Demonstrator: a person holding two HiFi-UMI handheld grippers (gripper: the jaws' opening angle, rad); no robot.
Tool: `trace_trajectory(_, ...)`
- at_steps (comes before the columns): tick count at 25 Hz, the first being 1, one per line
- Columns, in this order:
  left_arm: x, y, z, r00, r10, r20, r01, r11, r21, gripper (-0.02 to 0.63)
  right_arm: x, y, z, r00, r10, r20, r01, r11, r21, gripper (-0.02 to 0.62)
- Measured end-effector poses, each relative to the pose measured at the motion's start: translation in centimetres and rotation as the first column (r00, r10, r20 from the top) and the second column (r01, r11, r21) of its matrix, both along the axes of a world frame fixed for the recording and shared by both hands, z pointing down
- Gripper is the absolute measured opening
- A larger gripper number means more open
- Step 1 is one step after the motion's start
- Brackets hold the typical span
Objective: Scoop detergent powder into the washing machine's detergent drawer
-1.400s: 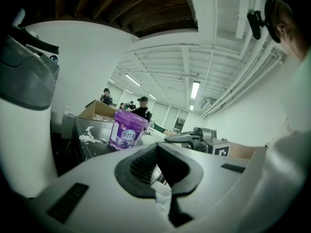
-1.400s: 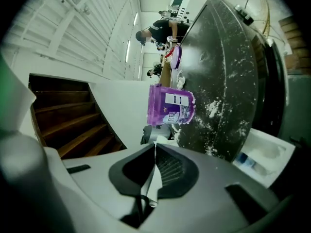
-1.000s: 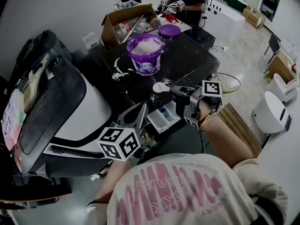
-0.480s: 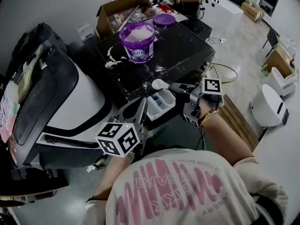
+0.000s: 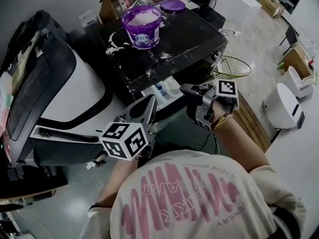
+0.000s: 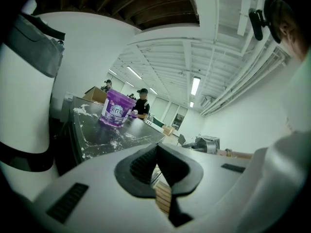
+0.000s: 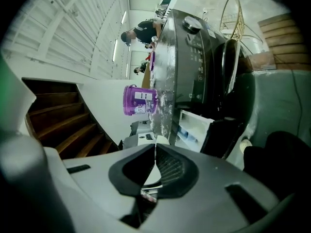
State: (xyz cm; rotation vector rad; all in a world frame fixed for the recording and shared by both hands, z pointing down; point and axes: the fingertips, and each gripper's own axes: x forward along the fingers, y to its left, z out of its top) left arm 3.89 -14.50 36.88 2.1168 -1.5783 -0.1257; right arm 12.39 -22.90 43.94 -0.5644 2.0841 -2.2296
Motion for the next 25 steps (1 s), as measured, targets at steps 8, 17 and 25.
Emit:
trace_trajectory(8,0.6,0.6,1.6,1.000,-0.010,-0.014,0.009,0.999,-0.046,0.003,1.1,1.3,2.1,0.999,-0.011,-0.033,0.010,0.999,-0.037,0.003)
trace_trajectory(17,-1.0,2.0,3.2,0.999,-0.040,-0.017,0.037,0.993,-0.111,0.002,0.8,3.1,2.8,0.998,-0.018,-0.065,0.016,0.999,-0.031,0.003)
trace_trajectory(25,-3.9,1.7,3.0,1.000,-0.002,-0.004,0.001,0.994,-0.110,0.003,-0.9,3.2,3.0,0.989,0.021,-0.149,-0.015,0.999,0.045,0.003)
